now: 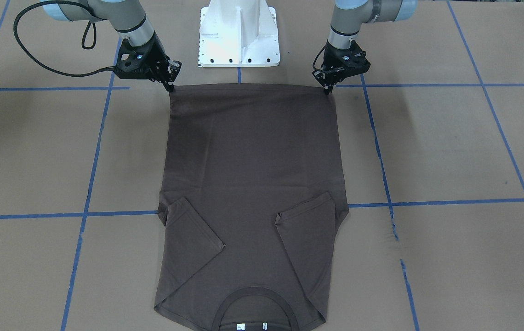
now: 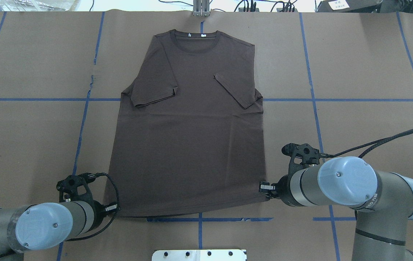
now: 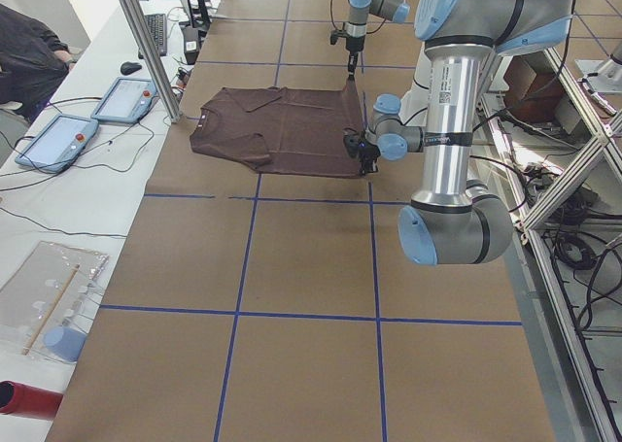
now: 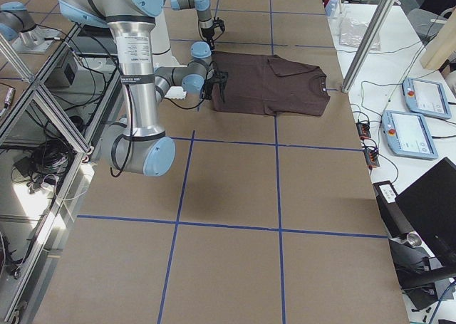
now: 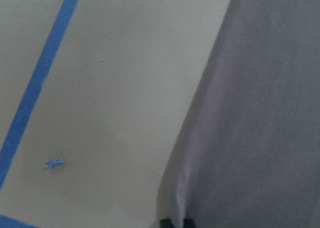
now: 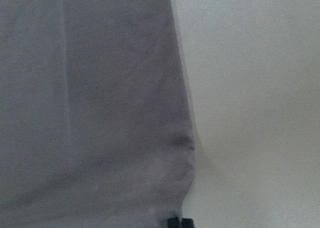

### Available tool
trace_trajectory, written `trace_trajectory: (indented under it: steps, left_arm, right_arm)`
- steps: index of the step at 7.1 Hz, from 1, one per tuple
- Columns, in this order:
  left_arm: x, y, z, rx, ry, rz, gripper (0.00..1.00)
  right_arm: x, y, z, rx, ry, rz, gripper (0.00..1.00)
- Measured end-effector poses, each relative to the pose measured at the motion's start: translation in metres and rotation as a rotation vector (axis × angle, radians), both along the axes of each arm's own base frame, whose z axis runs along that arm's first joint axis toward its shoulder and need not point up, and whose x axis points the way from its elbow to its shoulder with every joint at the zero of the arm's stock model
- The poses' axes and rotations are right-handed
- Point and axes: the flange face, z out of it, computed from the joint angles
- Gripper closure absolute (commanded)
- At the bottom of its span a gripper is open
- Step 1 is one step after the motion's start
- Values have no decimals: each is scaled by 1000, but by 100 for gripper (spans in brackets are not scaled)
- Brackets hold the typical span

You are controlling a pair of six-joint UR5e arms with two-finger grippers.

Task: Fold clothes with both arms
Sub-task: 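Grasp both hem corners with the left and right grippers, then lift the hem with both grippers and fold it toward the collar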

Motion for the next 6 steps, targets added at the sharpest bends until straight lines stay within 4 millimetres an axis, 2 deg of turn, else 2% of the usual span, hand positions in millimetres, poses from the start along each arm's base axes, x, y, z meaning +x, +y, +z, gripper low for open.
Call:
trace_trajectory:
  steps: [1, 3, 5, 6]
  left_arm:
    - [-6, 1, -12, 1, 8, 3, 100]
    - [-27, 11, -56, 5, 15, 24, 100]
    - [-24, 29, -101, 4, 50, 73, 100]
    - [-23, 44, -115, 9, 73, 117, 100]
  right_arm:
    - [8, -4, -2, -1, -8, -16, 100]
    - [34, -10, -2, -11, -27, -57, 100]
    - [59, 4, -3, -23, -43, -111, 100]
    - [74, 17, -6, -40, -58, -150, 100]
